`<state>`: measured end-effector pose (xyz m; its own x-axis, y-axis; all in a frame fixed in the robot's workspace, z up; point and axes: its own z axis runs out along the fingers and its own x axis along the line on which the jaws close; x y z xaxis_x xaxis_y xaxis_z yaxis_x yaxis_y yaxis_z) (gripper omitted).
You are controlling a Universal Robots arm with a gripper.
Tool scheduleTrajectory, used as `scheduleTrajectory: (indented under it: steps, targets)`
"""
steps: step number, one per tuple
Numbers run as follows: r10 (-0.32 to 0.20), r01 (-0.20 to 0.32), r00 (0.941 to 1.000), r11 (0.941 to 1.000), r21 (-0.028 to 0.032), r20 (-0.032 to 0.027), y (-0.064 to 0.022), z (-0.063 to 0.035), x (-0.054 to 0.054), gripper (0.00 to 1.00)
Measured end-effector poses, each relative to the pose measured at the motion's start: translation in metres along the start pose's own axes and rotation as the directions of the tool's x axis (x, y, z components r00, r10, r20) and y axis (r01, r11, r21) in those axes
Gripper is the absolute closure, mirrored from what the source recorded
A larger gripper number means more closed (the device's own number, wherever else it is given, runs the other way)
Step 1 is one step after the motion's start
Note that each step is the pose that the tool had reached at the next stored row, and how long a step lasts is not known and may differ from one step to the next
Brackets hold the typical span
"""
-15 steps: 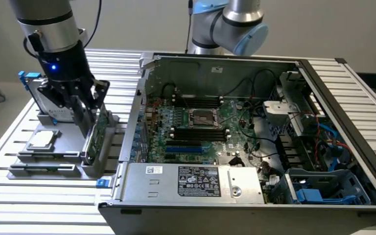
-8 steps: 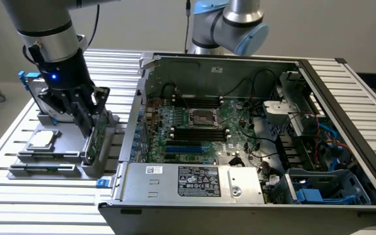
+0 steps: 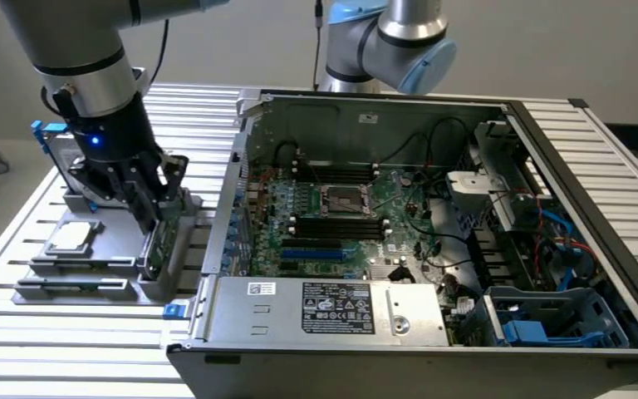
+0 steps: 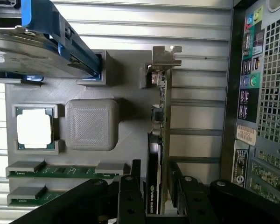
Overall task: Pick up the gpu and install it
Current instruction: 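Pick up the gpu and move the gpu toward the slot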
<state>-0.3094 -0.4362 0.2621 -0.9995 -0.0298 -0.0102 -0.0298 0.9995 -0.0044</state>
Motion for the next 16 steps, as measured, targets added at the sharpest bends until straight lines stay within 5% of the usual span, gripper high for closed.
scheduleTrajectory:
  steps: [8,12,16]
  targets:
    - [-0.001,0.001,1.0,1.0,-0.0064,0.0051,0.0004,0.0123,0.0,0.64]
    - [-0.001,0.001,1.0,0.9997,-0.0241,0.0072,0.0008,0.0165,0.0,0.64]
    - [0.0,0.001,1.0,0.9987,-0.0507,0.0082,0.001,0.0186,0.0,0.64]
